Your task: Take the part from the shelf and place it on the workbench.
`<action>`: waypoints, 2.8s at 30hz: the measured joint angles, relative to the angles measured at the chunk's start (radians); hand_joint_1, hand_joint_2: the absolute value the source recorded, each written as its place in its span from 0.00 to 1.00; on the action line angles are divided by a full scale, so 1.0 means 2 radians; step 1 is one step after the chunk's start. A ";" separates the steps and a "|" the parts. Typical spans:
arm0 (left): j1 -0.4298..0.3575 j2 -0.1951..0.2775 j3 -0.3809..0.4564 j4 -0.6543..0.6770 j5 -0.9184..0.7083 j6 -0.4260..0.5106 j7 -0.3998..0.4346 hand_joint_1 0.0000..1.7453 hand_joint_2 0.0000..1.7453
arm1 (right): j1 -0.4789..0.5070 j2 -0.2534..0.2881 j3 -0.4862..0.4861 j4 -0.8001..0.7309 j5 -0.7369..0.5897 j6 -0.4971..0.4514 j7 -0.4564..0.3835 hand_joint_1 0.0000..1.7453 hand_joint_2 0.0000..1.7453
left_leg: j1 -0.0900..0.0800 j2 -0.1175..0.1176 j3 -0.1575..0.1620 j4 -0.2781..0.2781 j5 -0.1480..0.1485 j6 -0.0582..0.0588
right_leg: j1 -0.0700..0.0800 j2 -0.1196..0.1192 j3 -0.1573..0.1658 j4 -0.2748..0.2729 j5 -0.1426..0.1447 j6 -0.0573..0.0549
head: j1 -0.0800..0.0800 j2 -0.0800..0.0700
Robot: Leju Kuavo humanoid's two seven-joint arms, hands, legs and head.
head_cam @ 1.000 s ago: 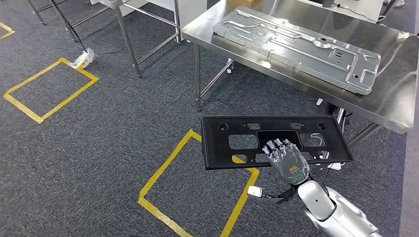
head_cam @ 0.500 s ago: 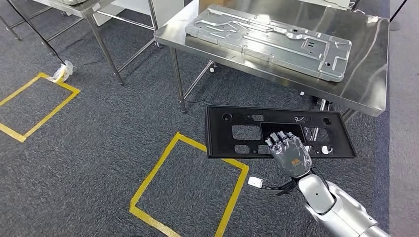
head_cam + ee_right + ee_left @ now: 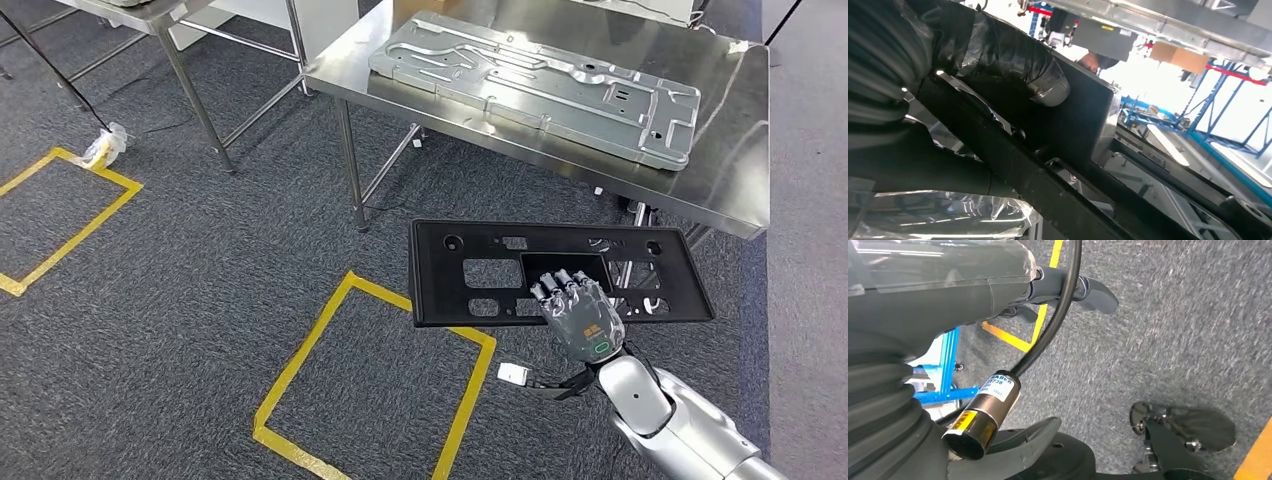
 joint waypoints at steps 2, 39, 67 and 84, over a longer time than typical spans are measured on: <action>0.001 0.000 0.000 0.000 0.000 0.000 0.000 0.00 1.00 | 0.000 0.000 0.003 0.001 0.000 0.000 0.000 1.00 1.00 | 0.000 0.001 0.002 0.000 -0.003 0.001 | -0.002 -0.001 -0.034 0.058 -0.018 0.004 | 0.000 0.000; 0.001 0.001 0.000 0.000 -0.006 -0.007 0.003 0.00 1.00 | -0.067 -0.001 0.016 0.015 0.000 0.053 -0.095 1.00 1.00 | -0.002 -0.001 0.014 0.007 -0.019 -0.009 | -0.001 -0.008 0.013 -0.059 0.051 0.002 | 0.000 0.000; 0.004 0.003 0.001 0.000 -0.009 -0.005 -0.001 0.00 1.00 | -0.084 -0.006 0.003 0.007 0.000 0.066 -0.097 1.00 1.00 | -0.003 -0.003 0.006 0.006 -0.010 0.002 | 0.000 -0.004 -0.010 -0.003 0.028 0.001 | 0.000 0.000; 0.005 0.005 0.001 0.000 -0.010 -0.003 -0.003 0.00 1.00 | -0.078 -0.001 -0.001 0.009 0.000 0.063 -0.096 1.00 1.00 | -0.001 -0.003 -0.061 0.040 0.019 -0.022 | 0.002 -0.003 0.088 -0.075 -0.009 -0.016 | -0.001 0.000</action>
